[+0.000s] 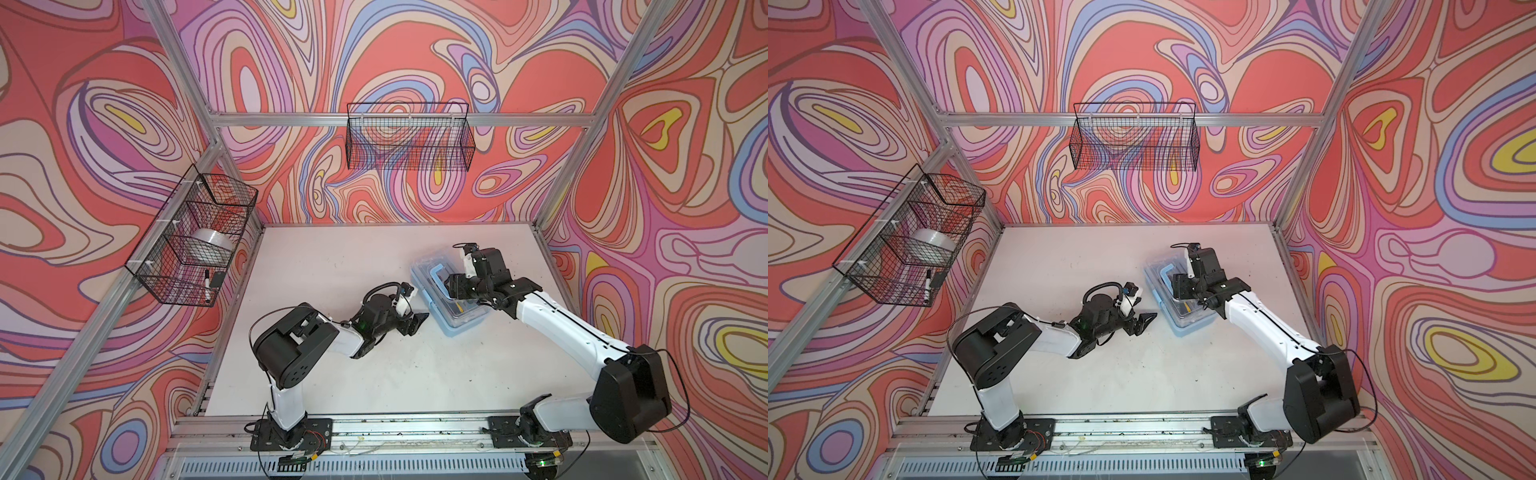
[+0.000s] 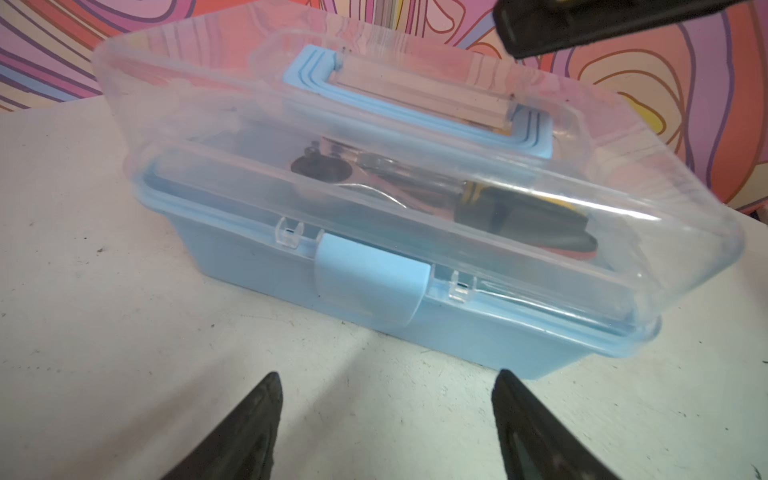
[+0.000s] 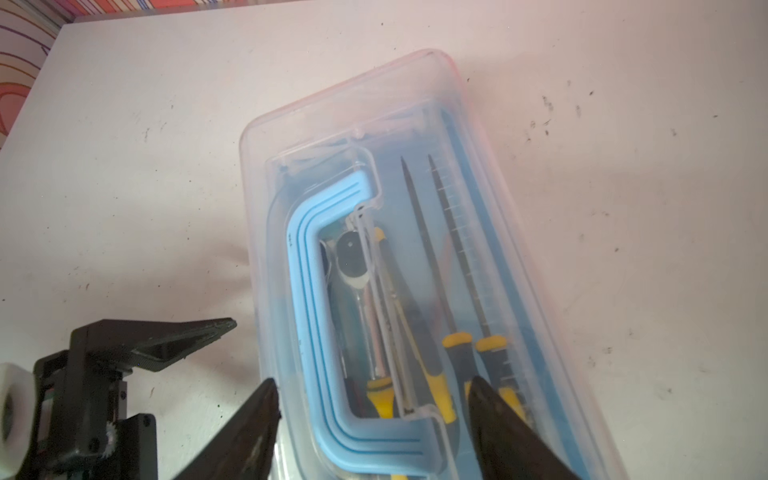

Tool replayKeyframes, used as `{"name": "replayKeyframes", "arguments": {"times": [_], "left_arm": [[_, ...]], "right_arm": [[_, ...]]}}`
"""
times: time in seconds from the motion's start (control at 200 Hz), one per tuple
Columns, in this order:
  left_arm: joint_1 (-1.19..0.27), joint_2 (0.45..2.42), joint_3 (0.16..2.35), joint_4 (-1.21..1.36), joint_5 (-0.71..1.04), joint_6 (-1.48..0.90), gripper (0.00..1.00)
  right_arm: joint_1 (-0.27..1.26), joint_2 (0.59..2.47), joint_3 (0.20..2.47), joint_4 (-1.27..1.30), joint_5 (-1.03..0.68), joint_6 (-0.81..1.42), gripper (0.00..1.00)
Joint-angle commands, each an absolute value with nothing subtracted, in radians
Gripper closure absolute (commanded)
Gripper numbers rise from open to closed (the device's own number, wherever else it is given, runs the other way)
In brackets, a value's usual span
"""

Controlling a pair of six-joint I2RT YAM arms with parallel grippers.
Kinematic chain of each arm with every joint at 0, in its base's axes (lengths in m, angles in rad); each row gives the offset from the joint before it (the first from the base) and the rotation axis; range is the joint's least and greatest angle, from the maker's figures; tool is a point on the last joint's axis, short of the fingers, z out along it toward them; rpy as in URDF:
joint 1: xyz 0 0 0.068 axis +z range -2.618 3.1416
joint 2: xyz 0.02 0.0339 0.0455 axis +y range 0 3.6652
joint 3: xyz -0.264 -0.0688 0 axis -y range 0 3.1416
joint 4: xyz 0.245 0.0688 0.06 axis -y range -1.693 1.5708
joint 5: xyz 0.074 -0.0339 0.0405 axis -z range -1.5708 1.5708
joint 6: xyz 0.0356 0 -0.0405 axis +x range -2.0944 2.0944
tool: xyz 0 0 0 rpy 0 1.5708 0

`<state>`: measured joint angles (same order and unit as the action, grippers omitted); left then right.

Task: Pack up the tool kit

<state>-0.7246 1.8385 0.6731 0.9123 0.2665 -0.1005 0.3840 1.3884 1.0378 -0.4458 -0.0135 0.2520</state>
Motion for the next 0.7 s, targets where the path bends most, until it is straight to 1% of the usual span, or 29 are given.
{"name": "replayKeyframes", "arguments": {"times": [0.0,0.095,0.275,0.566,0.696], "left_arm": [[-0.718,1.856,0.695,0.966,0.308,-0.068,0.21],[-0.718,1.846,0.692,0.949,0.314,-0.066,0.21],[-0.718,1.825,0.681,0.934,0.316,-0.062,0.21],[-0.718,1.803,0.648,0.931,0.313,-0.071,0.21],[-0.718,1.794,0.635,0.936,0.308,-0.071,0.21]], "right_arm": [[0.351,1.391,1.075,-0.479,0.013,0.180,0.23],[0.319,1.407,1.074,-0.469,0.010,0.118,0.18],[0.280,1.451,1.062,-0.412,-0.070,0.005,0.14],[0.240,1.552,1.096,-0.371,-0.158,-0.069,0.12],[0.239,1.589,1.115,-0.370,-0.201,-0.103,0.14]]}}
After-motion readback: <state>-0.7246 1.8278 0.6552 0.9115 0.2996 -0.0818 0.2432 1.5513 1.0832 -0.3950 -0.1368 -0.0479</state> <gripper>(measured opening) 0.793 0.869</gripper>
